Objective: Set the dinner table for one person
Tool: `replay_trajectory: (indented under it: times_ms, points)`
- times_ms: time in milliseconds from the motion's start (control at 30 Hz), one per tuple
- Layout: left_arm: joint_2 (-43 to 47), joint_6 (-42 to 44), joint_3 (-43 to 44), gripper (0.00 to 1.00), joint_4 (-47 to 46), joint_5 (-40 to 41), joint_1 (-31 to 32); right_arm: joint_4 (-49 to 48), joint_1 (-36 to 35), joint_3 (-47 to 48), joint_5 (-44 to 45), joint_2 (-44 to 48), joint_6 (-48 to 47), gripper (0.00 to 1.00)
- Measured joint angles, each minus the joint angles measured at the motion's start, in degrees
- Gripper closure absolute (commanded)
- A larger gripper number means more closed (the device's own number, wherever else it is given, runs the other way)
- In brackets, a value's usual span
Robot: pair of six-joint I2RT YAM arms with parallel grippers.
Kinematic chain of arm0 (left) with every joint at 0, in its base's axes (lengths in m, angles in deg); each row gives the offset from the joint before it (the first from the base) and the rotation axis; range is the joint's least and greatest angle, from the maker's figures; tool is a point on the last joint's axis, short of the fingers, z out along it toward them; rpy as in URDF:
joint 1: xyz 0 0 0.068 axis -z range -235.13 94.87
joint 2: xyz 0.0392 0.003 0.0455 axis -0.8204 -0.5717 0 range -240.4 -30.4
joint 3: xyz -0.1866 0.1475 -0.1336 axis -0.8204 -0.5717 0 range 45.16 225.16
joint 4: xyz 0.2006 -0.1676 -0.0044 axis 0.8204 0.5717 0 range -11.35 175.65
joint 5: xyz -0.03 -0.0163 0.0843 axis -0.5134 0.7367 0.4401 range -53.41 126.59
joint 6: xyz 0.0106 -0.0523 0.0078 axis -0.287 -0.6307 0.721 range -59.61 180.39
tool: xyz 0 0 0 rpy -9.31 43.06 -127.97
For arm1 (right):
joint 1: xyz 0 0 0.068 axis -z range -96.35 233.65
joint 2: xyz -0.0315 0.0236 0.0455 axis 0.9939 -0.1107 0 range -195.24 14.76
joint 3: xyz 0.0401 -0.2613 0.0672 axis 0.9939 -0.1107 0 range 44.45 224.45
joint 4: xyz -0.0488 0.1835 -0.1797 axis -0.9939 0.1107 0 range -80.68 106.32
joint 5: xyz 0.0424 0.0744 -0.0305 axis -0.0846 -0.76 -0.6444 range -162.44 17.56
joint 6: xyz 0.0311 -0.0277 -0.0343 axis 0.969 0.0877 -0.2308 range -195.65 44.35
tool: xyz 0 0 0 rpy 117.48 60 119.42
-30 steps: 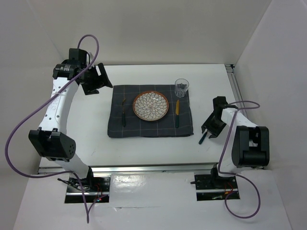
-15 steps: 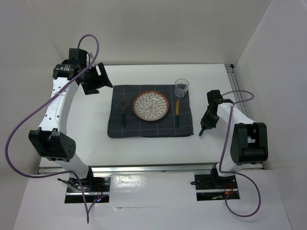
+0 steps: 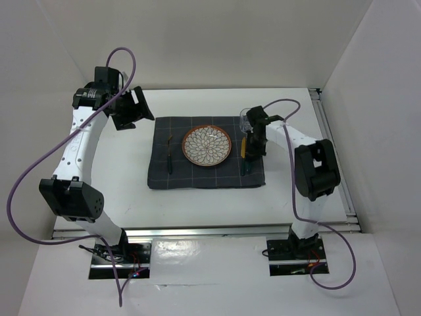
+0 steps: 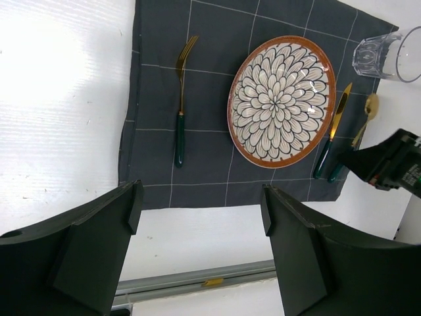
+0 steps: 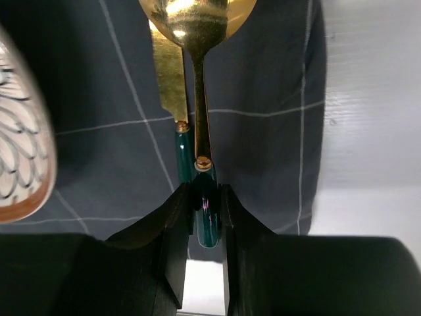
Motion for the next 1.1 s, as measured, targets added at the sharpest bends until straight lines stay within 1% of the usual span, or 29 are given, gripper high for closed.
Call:
replay_trajectory:
  times_ms: [67, 100, 133, 233, 267, 300, 433, 467, 500, 533, 567, 600, 667, 733, 767, 800, 833, 1000, 1100]
  points:
    - [0.07, 0.00, 0.00, 0.11, -0.04, 0.02, 0.00, 0.07, -0.31, 0.13, -0.11, -2.03, 0.00, 0.96]
    - [0.09, 0.00, 0.00, 0.11, -0.04, 0.07, 0.00, 0.17, -0.28, 0.46, 0.11, -2.97, 0.00, 0.93]
    - [0.11, 0.00, 0.00, 0.11, -0.04, 0.13, 0.00, 0.15, -0.24, 0.87, 0.37, -3.96, 0.02, 0.85]
    - [0.13, 0.00, 0.00, 0.11, -0.09, 0.31, 0.00, 0.20, -0.24, 2.16, 0.98, -6.47, 0.09, 0.74]
    - [0.13, 0.00, 0.00, 0.11, -0.09, 0.39, 0.00, 0.26, -0.24, 2.47, 1.09, -7.04, 0.09, 0.64]
    - [0.13, 0.00, 0.00, 0.11, -0.09, 0.46, 0.00, 0.31, -0.26, 2.69, 1.11, -7.41, 0.28, 0.61]
    - [0.15, 0.00, 0.00, 0.11, -0.09, 0.63, 0.00, 1.11, -0.26, 3.67, 1.66, -7.52, 0.26, 0.59]
    - [0.15, 0.00, 0.00, 0.11, -0.07, 0.66, 0.00, 1.55, -0.26, 4.17, 1.88, -7.48, 0.31, 0.58]
    - [0.15, 0.00, 0.00, 0.11, -0.09, 0.66, 0.00, 2.01, -0.26, 4.63, 2.29, -7.32, 0.35, 0.51]
    - [0.15, 0.00, 0.00, 0.11, -0.07, 0.66, 0.00, 2.54, -0.26, 5.14, 2.78, -6.95, 0.57, 0.38]
    - [0.15, 0.00, 0.00, 0.11, -0.09, 0.66, 0.00, 3.30, -0.26, 5.68, 3.37, -6.38, 0.85, 0.30]
    - [0.15, 0.00, 0.00, 0.11, -0.07, 0.66, 0.00, 4.09, -0.26, 6.21, 4.15, -5.57, 1.09, 0.24]
    - [0.15, 0.00, 0.00, 0.11, -0.07, 0.63, 0.00, 5.57, 0.04, 6.95, 6.10, -2.99, 1.81, 0.15]
    - [0.15, 0.00, 0.00, 0.11, -0.04, 0.63, 0.00, 7.06, 0.42, 7.17, 8.90, 0.98, 3.58, 0.14]
    - [0.15, 0.00, 0.02, 0.11, -0.02, 0.61, 0.00, 7.87, 1.07, 7.17, 10.73, 3.41, 4.92, 0.07]
    - [0.15, 0.00, 0.04, 0.11, -0.02, 0.61, 0.00, 8.44, 2.05, 7.06, 12.57, 5.73, 6.32, 0.04]
    - [0.17, 0.00, 0.04, 0.11, -0.02, 0.59, 0.00, 8.72, 3.65, 6.67, 14.34, 8.57, 7.74, 0.02]
    - [0.63, 0.00, 0.04, 0.11, -0.07, 0.57, 0.00, 9.94, 15.15, 2.60, 19.69, 20.92, 12.11, 0.02]
    - [1.64, 0.02, 0.04, 0.11, -0.31, 0.20, 0.00, 10.45, 18.40, -0.26, 20.87, 25.09, 12.72, 0.05]
